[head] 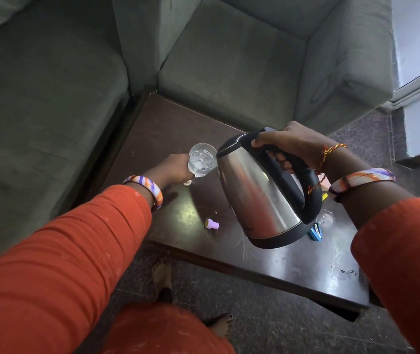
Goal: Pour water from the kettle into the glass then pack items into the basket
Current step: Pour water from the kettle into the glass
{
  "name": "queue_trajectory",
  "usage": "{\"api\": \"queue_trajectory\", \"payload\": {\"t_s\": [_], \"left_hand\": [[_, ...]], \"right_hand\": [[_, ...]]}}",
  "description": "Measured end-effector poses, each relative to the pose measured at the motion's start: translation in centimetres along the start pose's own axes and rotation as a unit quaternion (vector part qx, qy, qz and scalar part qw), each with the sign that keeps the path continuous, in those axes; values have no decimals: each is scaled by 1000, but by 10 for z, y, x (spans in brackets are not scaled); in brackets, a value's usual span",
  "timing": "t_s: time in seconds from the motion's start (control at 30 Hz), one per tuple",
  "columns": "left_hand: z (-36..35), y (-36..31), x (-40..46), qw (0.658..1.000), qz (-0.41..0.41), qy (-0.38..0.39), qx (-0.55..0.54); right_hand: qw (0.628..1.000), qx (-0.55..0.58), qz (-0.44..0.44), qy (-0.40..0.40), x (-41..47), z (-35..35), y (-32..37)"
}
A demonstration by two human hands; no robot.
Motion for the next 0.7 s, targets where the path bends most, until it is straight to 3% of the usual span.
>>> {"api": "queue_trajectory", "payload": {"t_s": [0.7], "left_hand": [[-1,1,-6,1000,-7,-7,11]], "right_hand": [[999,38,-1,-7,-10,-7,-18]]}}
Point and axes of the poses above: each hand's wrist, its own x-axis towards the middle knuckle, its own z-axis out of the back of the hand, y = z × x, the point moved 10 cm from there along x, towards the middle knuckle, and after that the axes turned 11 degrees about x, right-handed, at the moved point
